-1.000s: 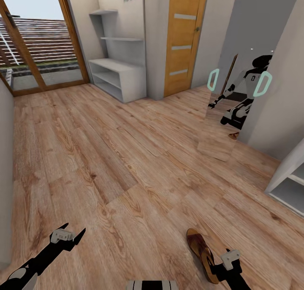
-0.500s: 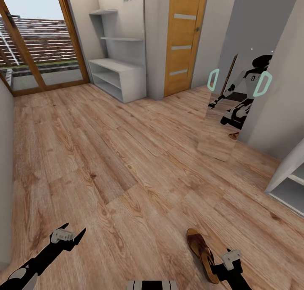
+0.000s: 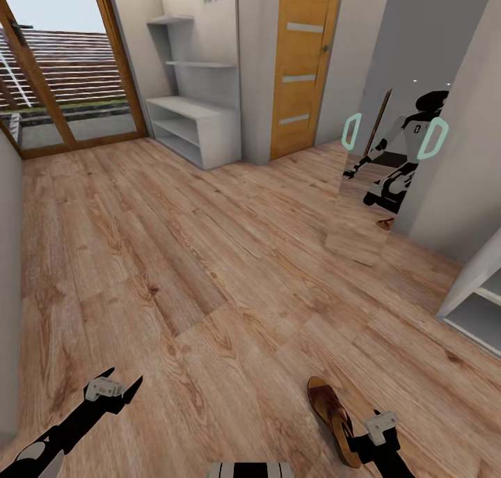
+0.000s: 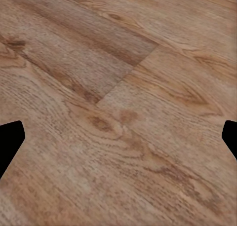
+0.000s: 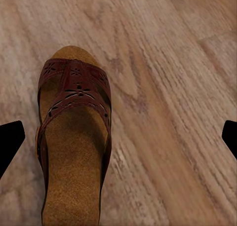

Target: Pick up the two gym shoes and the two sandals from the corridor floor and place them onto the hallstand (shoe rack) in the corridor, making sure they are on the rack and not on the floor. Arrange them so the two gym shoes are next to each other and the two sandals are next to each other.

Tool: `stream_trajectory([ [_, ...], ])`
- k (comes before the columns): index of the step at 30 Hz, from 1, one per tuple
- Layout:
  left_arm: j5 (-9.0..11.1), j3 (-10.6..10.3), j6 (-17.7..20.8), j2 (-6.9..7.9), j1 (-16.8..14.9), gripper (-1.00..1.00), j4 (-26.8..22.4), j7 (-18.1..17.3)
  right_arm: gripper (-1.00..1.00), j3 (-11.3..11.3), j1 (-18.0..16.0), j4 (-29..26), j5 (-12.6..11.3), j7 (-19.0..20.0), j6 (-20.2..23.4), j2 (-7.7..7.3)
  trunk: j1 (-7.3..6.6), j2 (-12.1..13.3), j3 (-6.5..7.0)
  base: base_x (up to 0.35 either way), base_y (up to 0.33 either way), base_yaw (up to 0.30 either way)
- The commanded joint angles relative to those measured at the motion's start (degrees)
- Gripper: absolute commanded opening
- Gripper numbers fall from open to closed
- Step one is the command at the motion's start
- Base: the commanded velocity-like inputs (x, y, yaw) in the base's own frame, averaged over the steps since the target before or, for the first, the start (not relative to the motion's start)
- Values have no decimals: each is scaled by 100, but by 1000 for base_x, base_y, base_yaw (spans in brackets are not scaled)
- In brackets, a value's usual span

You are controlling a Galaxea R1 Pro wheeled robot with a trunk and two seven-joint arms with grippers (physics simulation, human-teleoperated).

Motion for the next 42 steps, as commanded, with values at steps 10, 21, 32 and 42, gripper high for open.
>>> stream_trajectory([
  [10,0,-4,-2,-6,0,100,0,0,100,1,-1,0,-1,0,-2,1,0,0,0,0,0,0],
  [21,0,0,-3,-7,0,100,0,0,100,-3,0,0,-4,0,-5,0,0,0,0,0,0,0],
  [32,0,0,-2,-7,0,100,0,2,100,-5,-5,0,-7,0,-1,1,0,0,0,0,0,0],
  [42,1,-5,-4,-7,0,100,0,4,100,-1,0,2,28,0,-3,-17,0,0,0,0,0,0],
])
